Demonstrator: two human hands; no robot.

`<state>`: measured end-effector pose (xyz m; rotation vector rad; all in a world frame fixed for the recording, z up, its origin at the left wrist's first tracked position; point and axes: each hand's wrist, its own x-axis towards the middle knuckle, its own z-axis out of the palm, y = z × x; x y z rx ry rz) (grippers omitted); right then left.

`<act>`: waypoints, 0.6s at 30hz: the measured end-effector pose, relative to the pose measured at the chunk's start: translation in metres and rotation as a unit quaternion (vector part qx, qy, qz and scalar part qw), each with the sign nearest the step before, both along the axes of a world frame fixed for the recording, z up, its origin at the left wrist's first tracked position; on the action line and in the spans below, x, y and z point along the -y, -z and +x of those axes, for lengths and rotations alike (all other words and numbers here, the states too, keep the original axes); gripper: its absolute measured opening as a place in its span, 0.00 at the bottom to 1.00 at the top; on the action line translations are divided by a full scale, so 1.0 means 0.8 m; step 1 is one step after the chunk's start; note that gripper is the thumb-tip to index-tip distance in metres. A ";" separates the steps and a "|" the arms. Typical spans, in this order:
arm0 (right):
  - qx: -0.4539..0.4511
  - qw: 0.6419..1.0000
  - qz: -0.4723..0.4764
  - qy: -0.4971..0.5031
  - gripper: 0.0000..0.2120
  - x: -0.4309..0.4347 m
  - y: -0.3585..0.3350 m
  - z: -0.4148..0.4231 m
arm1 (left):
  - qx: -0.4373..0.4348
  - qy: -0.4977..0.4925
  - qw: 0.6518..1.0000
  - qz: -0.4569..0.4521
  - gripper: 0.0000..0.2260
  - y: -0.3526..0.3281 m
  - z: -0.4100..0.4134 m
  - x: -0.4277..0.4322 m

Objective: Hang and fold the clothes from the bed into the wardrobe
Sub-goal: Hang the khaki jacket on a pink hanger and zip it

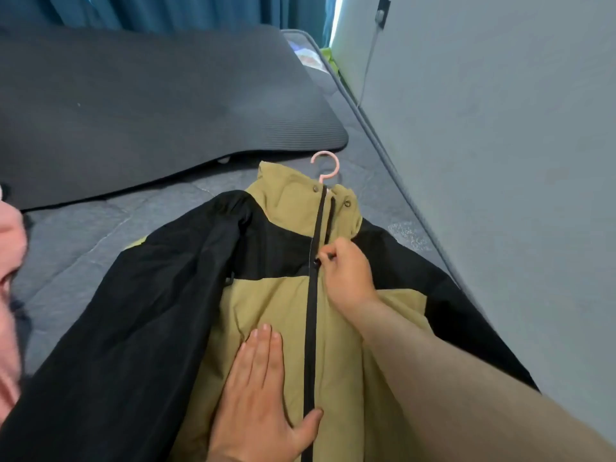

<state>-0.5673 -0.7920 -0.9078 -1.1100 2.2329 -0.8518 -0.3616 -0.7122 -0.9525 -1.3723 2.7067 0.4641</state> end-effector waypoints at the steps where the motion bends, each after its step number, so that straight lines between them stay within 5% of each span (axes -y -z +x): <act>1: -0.042 0.999 0.013 -0.002 0.05 -0.005 0.015 0.002 | -0.007 0.004 1.000 -0.010 0.52 0.001 -0.003 -0.001; 6: -0.102 0.994 -0.027 -0.019 0.07 -0.001 0.036 0.001 | -0.089 -0.043 0.994 -0.055 0.33 -0.046 -0.054 0.059; 12: -0.108 0.992 -0.055 -0.021 0.07 0.002 0.044 -0.006 | -0.051 -0.028 0.997 -0.048 0.47 -0.018 -0.094 0.146; 18: 0.015 0.999 -0.032 -0.030 0.04 0.024 0.019 -0.039 | -0.044 -0.031 0.997 -0.058 0.48 0.006 -0.094 0.147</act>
